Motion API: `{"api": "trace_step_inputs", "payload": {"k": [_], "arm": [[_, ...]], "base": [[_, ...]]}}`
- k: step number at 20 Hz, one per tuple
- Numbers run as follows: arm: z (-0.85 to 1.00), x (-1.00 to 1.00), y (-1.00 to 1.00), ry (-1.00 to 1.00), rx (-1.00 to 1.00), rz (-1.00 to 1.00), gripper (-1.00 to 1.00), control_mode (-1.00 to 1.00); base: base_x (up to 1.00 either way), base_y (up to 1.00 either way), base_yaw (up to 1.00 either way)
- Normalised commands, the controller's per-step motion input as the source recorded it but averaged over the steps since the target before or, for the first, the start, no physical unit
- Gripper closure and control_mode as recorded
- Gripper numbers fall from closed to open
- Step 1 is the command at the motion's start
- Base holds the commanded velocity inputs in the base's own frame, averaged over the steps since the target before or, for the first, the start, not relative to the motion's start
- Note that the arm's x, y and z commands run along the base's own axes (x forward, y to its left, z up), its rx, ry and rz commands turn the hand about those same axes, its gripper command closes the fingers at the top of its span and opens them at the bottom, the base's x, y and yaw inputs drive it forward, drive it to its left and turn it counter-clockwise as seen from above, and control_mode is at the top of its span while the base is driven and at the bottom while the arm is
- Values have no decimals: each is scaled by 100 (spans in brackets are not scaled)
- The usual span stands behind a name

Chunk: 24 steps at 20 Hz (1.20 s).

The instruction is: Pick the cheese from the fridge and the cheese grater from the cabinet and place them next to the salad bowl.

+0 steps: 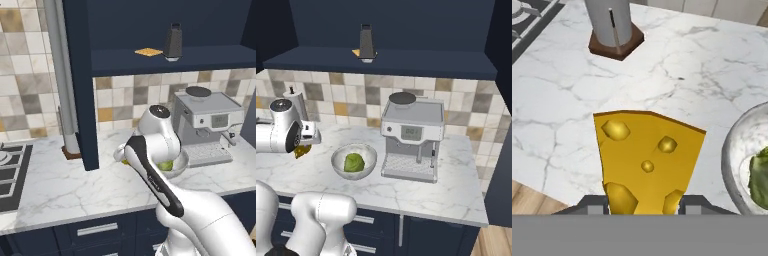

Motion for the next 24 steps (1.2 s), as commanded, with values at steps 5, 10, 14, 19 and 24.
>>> {"api": "trace_step_inputs", "payload": {"k": [5, 10, 14, 19, 24], "arm": [[-41, 56, 5, 11, -1, -2, 100, -100], [-48, 45, 12, 5, 0, 0, 100, -100], [-44, 46, 15, 0, 0, 0, 100, -100], [-44, 32, 13, 0, -5, 0, 100, -100], [-39, 29, 13, 0, -4, 0, 100, -100]], "base": [[0, 0, 0], [0, 0, 0], [0, 0, 0], [0, 0, 0], [0, 0, 0]]}}
